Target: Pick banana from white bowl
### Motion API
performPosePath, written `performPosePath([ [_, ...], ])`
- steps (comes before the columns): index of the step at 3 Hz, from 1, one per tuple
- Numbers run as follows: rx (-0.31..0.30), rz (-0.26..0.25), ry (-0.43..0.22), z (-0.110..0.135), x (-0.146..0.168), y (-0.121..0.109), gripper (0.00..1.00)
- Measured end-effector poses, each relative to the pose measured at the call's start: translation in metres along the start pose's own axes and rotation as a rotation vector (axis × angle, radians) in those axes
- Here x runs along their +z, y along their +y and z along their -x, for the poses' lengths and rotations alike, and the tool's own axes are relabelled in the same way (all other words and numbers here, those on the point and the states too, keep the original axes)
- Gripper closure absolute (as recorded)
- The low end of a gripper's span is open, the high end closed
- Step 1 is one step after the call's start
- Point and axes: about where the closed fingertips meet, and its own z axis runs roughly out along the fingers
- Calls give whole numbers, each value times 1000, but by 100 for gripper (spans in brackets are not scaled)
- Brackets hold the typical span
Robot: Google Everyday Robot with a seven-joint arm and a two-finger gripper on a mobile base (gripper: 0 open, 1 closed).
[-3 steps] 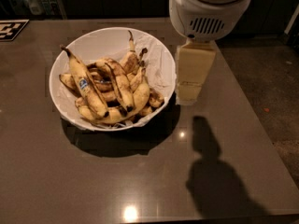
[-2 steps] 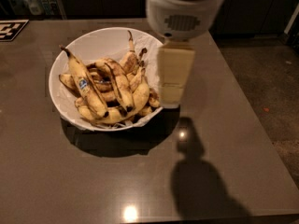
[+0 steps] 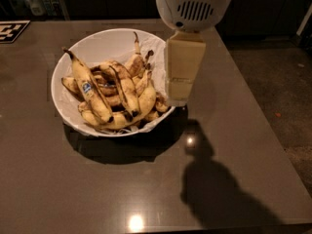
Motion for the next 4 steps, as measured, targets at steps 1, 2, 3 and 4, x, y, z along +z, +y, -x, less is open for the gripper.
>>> performPosePath([
  [1,-40,42,-82,2,1,-5,0],
  [2,-44,46,-89,3,1,-5,0],
  [3,-38,37,-59,14,3,-9,0],
  [4,-44,49,-33,25,7,-15,0],
])
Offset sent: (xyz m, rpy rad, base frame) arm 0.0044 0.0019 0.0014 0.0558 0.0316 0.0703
